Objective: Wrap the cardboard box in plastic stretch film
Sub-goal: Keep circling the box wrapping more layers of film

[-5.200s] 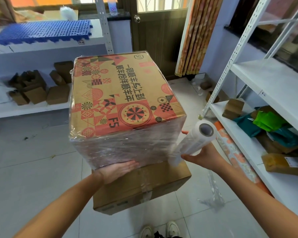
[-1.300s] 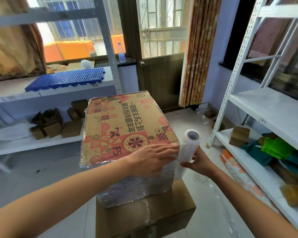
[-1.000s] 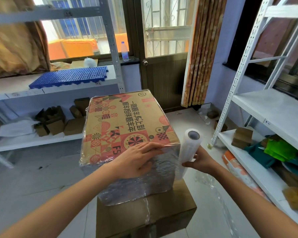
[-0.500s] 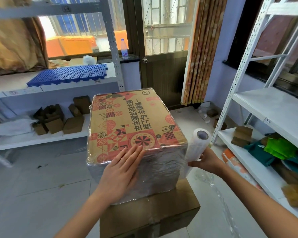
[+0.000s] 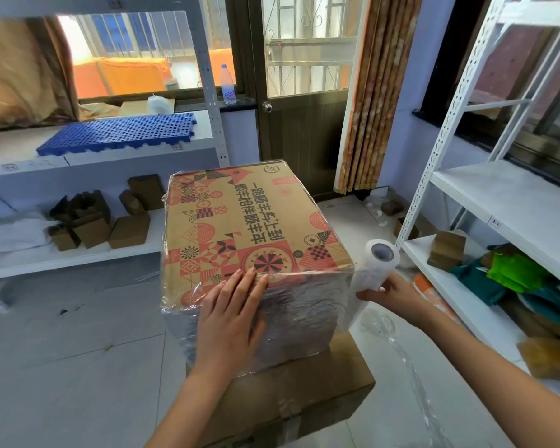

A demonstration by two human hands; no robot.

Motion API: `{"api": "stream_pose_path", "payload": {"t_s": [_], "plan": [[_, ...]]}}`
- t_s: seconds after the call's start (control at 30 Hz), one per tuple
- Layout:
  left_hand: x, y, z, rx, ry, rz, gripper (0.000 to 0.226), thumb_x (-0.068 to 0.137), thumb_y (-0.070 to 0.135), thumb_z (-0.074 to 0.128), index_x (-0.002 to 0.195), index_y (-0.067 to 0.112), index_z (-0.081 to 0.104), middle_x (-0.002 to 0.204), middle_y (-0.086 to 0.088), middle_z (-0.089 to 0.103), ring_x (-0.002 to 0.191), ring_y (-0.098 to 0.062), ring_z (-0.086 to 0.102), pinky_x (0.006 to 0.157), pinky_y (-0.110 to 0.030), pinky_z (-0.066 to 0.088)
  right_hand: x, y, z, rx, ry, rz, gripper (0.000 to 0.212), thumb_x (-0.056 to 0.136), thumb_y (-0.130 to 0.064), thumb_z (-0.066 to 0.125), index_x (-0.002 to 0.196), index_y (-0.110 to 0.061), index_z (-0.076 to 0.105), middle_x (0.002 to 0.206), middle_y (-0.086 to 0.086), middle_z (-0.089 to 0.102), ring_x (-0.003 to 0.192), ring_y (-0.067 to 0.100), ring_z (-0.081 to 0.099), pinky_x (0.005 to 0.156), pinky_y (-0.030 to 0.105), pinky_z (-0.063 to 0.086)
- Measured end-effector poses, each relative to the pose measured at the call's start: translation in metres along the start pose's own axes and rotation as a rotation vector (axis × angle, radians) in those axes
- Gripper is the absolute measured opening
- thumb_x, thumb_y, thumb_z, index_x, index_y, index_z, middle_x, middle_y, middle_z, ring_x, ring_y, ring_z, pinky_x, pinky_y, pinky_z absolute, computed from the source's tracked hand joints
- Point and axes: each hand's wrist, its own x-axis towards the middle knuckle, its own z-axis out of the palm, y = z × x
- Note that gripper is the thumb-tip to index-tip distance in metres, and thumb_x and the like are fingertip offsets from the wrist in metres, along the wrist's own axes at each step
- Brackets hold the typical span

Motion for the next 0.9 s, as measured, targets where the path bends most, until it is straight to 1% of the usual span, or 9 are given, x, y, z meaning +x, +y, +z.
{"api": "stream_pose_path", "payload": {"t_s": [0.1, 0.13, 0.2, 0.3, 0.37, 0.53, 0.67, 0.77, 0.9], "plan": [[-0.004, -0.003, 0.004, 0.032, 0.039, 0.002, 0.053, 0.088, 0.033, 0.039, 0.137, 0.014, 0.042, 0.134, -0.011, 0.054, 0.126, -0.027, 0.039, 0.1, -0.041, 0.029, -0.004, 0.0, -0.008, -0.105, -0.001, -0.026, 0.037, 0.071, -0.022, 0.081, 0.084, -0.037, 0.05, 0.079, -0.018, 0.055, 0.073, 0.003, 0.062, 0.067, 0.009, 0.051], [-0.005, -0.002, 0.005, 0.029, 0.048, -0.003, 0.052, 0.089, 0.033, 0.038, 0.138, 0.014, 0.041, 0.134, -0.011, 0.054, 0.126, -0.027, 0.039, 0.1, -0.041, 0.029, -0.004, 0.0, -0.012, -0.108, -0.008, -0.012, 0.034, 0.071, -0.021, 0.082, 0.083, -0.035, 0.053, 0.078, -0.018, 0.057, 0.068, -0.003, 0.063, 0.064, 0.006, 0.049], [-0.004, -0.002, 0.006, 0.017, 0.064, -0.015, 0.051, 0.09, 0.033, 0.038, 0.136, 0.013, 0.048, 0.134, -0.011, 0.054, 0.127, -0.028, 0.04, 0.1, -0.042, 0.03, -0.005, 0.0, -0.018, -0.106, -0.001, 0.007, 0.033, 0.069, -0.024, 0.084, 0.092, -0.026, 0.059, 0.084, -0.012, 0.062, 0.074, -0.004, 0.065, 0.061, 0.006, 0.047], [-0.004, 0.0, 0.006, 0.014, 0.067, -0.019, 0.05, 0.09, 0.032, 0.038, 0.134, 0.011, 0.052, 0.135, -0.012, 0.054, 0.126, -0.031, 0.045, 0.1, -0.043, 0.032, -0.01, 0.002, -0.015, -0.13, 0.053, -0.043, 0.045, 0.073, -0.023, 0.08, 0.111, -0.015, 0.056, 0.102, 0.004, 0.062, 0.096, 0.016, 0.06, 0.084, 0.027, 0.053], [-0.006, 0.001, 0.007, 0.013, 0.06, -0.017, 0.051, 0.091, 0.032, 0.038, 0.135, 0.011, 0.051, 0.136, -0.013, 0.052, 0.126, -0.032, 0.047, 0.101, -0.043, 0.032, -0.013, 0.003, -0.013, -0.135, 0.081, -0.072, 0.043, 0.074, -0.023, 0.079, 0.109, -0.02, 0.055, 0.102, 0.003, 0.062, 0.098, 0.017, 0.06, 0.087, 0.033, 0.051], [-0.006, 0.005, 0.006, 0.014, 0.037, -0.027, 0.05, 0.091, 0.031, 0.038, 0.135, 0.011, 0.051, 0.136, -0.015, 0.052, 0.126, -0.034, 0.048, 0.103, -0.043, 0.029, -0.012, 0.007, -0.02, -0.138, 0.062, 0.009, 0.049, 0.066, -0.039, 0.082, 0.106, -0.023, 0.059, 0.095, -0.013, 0.064, 0.085, 0.006, 0.061, 0.08, 0.02, 0.049], [-0.008, 0.01, 0.003, -0.017, 0.02, -0.062, 0.048, 0.091, 0.029, 0.037, 0.13, 0.01, 0.056, 0.133, -0.016, 0.055, 0.123, -0.035, 0.051, 0.102, -0.044, 0.03, -0.005, 0.008, -0.017, -0.158, 0.149, -0.035, 0.046, 0.072, -0.032, 0.08, 0.108, -0.016, 0.058, 0.1, -0.002, 0.063, 0.093, 0.012, 0.061, 0.082, 0.029, 0.054], [-0.005, 0.017, 0.001, -0.018, 0.001, -0.157, 0.047, 0.089, 0.027, 0.039, 0.128, 0.008, 0.058, 0.132, -0.016, 0.055, 0.124, -0.035, 0.049, 0.104, -0.046, 0.03, -0.003, -0.005, -0.013, -0.18, 0.14, -0.06, 0.046, 0.066, -0.045, 0.08, 0.102, -0.028, 0.058, 0.093, -0.014, 0.061, 0.085, -0.001, 0.06, 0.061, 0.008, 0.049], [0.014, 0.047, -0.003, -0.024, -0.004, -0.292, 0.052, 0.086, 0.024, 0.058, 0.129, -0.004, 0.05, 0.139, -0.022, 0.044, 0.133, -0.036, 0.033, 0.114, -0.047, 0.014, 0.007, -0.012, -0.005, -0.137, 0.074, -0.064, 0.05, 0.067, -0.042, 0.081, 0.107, -0.025, 0.056, 0.096, -0.008, 0.06, 0.09, 0.005, 0.06, 0.064, 0.014, 0.052]]}}
